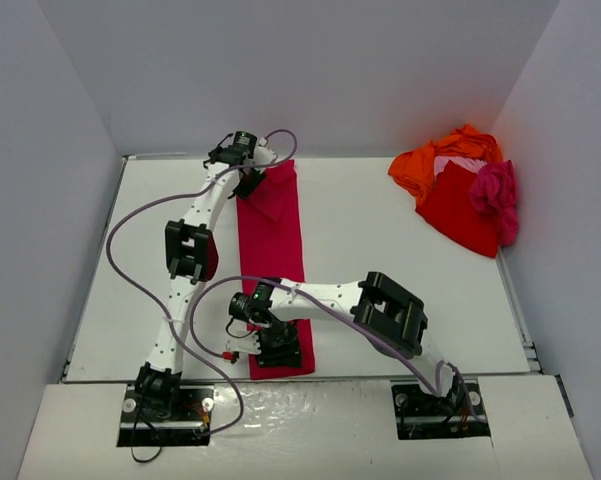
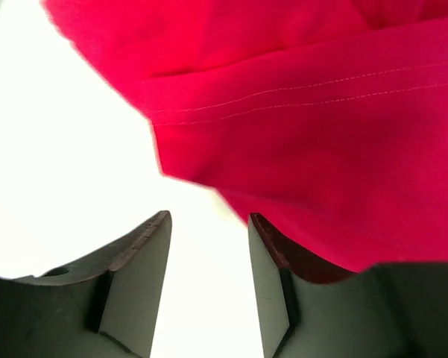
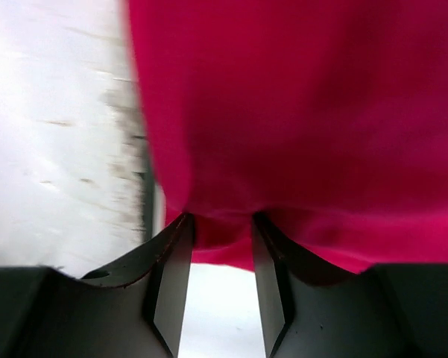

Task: Fold and stack the t-shirts
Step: Rotate the tshirt 90 degrees

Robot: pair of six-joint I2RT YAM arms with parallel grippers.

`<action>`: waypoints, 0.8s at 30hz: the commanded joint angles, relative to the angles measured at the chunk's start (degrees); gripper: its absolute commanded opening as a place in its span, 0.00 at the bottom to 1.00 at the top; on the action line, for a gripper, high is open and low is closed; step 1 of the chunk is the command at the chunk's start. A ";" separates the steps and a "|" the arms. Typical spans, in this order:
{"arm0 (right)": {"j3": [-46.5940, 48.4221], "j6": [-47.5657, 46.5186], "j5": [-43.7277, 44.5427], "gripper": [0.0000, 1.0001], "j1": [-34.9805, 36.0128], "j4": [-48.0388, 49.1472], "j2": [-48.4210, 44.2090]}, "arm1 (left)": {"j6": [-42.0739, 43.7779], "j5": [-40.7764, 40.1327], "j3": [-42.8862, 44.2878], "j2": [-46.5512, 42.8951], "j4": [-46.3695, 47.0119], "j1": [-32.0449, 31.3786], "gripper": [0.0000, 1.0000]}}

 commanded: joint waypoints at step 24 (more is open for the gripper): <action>-12.69 5.22 7.87 0.55 -16.45 0.44 -28.05 | -6.98 24.91 -50.39 -52.22 -1.09 -1.03 0.41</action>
